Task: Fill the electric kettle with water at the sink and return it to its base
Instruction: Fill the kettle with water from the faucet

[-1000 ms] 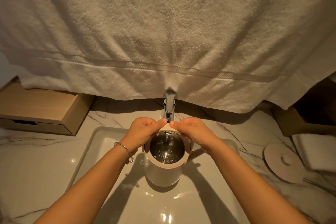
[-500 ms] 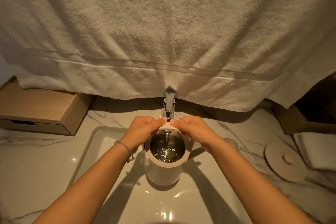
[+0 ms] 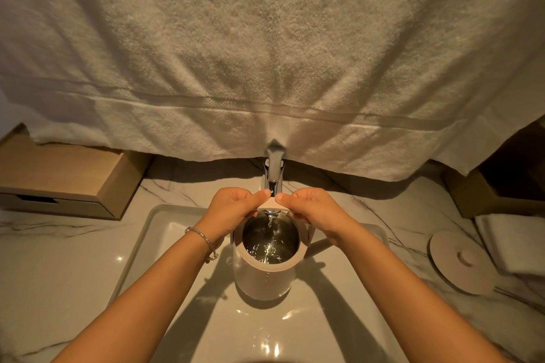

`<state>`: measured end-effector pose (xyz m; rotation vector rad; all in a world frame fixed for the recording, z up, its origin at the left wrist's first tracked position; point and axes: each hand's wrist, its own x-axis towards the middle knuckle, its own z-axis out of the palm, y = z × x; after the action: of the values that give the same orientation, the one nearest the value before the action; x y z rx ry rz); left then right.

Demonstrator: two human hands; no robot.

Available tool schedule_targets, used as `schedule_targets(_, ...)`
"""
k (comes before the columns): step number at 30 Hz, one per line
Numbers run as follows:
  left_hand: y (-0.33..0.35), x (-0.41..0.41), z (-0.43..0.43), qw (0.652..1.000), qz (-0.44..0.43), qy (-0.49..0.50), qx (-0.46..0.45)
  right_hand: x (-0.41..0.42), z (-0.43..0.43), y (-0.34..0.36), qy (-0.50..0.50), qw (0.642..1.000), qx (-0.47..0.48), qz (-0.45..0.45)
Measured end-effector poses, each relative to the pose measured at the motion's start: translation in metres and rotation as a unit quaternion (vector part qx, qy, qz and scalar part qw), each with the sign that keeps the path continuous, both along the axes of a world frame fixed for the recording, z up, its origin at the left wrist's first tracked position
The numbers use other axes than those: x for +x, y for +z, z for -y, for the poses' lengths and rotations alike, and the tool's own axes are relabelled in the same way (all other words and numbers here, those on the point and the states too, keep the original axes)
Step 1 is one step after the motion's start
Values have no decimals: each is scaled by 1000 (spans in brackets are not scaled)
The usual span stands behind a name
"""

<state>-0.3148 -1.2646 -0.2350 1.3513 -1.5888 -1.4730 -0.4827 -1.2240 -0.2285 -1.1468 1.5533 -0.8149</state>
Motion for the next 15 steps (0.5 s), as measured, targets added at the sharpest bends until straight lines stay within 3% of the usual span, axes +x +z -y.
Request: schedule_targets(15,-1,0,1,1000,-9,0,15,0,1,-3,3,1000,9,5)
